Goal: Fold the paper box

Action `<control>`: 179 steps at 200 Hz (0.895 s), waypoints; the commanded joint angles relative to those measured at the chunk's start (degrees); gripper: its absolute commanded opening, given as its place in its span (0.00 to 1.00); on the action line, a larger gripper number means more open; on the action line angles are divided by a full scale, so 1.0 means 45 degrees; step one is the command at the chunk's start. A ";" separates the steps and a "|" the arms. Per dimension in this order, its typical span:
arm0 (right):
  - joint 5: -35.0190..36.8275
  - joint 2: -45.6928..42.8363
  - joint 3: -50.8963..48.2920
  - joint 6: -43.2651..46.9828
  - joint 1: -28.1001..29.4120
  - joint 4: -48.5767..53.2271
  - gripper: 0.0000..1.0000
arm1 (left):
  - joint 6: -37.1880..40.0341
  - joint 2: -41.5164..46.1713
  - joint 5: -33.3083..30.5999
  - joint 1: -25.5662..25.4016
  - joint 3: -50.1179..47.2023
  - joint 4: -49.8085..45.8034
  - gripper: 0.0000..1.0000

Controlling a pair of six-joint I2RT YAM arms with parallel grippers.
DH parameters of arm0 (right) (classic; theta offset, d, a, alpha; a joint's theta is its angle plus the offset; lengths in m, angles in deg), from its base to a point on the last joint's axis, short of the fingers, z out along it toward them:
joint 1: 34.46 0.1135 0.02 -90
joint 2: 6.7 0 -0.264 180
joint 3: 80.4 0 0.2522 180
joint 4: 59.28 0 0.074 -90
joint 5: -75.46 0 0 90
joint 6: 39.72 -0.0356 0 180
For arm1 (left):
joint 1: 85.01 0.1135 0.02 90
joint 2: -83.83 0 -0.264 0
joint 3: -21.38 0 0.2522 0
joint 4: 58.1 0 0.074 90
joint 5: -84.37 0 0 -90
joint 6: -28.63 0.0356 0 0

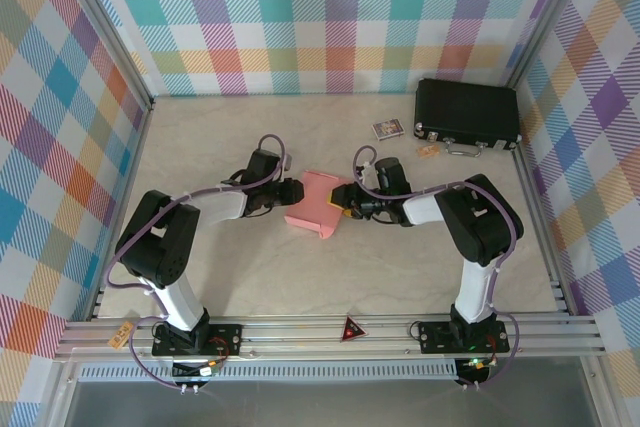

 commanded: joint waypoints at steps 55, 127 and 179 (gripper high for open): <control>-0.0401 -0.0522 0.1123 0.0296 0.0321 -0.0089 0.42 | -0.0727 -0.0231 0.1000 0.0457 -0.0874 0.0134 0.29; -0.0336 -0.0681 0.2255 0.0909 0.0518 0.1226 0.41 | -0.1299 -0.0555 0.2024 0.0477 -0.0890 0.1078 0.31; -0.0320 -0.0454 0.3039 0.1232 0.0656 0.2050 0.42 | -0.1459 -0.0860 0.2190 0.0476 -0.0845 0.1332 0.31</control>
